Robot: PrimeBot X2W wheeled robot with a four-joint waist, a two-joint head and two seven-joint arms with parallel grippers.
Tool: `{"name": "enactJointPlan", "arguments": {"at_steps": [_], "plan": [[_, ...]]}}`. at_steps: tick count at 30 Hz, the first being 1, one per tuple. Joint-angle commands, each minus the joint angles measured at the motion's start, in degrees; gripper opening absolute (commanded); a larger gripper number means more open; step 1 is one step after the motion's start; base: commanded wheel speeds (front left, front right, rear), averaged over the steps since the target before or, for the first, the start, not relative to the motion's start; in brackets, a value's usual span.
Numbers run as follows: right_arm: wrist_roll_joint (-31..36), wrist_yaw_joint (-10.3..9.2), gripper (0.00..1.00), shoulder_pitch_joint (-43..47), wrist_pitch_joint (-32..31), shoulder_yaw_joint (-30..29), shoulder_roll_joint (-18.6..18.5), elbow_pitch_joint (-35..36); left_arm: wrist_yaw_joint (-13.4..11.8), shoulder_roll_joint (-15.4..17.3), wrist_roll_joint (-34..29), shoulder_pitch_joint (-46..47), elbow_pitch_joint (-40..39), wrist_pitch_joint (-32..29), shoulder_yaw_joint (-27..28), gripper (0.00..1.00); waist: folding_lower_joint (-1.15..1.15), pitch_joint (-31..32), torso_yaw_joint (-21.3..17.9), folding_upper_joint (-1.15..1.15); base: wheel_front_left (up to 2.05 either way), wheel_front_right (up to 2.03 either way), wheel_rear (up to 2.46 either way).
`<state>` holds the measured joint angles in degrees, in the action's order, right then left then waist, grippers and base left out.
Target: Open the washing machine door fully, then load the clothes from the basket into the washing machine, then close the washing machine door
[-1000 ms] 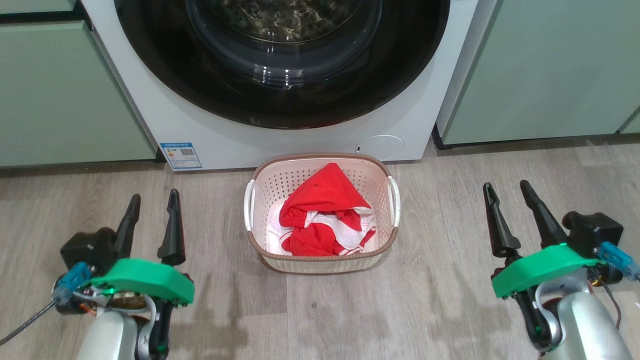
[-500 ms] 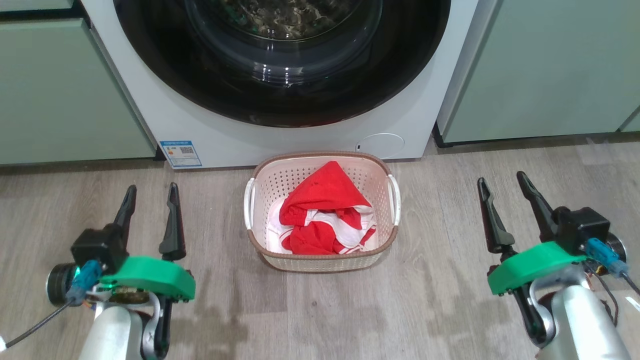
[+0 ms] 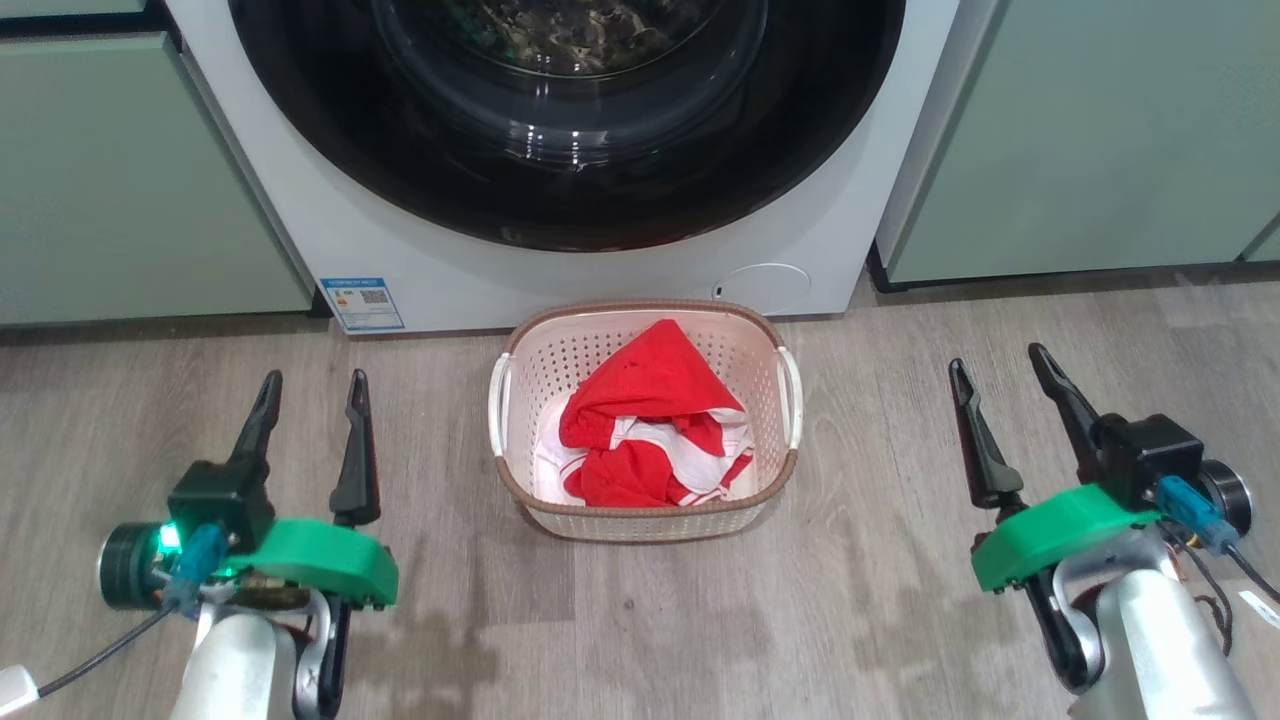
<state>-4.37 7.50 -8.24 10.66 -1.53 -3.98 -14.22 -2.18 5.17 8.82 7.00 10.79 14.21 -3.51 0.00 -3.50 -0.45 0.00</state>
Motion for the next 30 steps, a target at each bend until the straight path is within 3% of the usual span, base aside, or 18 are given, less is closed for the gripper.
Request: {"name": "enactJointPlan", "arguments": {"at_steps": [1,30], "plan": [[0.03,-0.01,1.0,-2.65,0.43,0.93,0.16,1.58,0.14,0.38,-0.24,3.25,-1.34,0.79,2.25,1.0,0.0,0.04,-0.04,0.0,0.0,0.0,0.0],[-0.06,-0.01,1.0,-2.64,0.87,0.56,0.42,1.29,0.57,0.18,-0.68,3.36,0.84,0.79,2.33,1.0,0.0,0.33,-0.12,0.0,0.01,0.01,-0.02]]}}
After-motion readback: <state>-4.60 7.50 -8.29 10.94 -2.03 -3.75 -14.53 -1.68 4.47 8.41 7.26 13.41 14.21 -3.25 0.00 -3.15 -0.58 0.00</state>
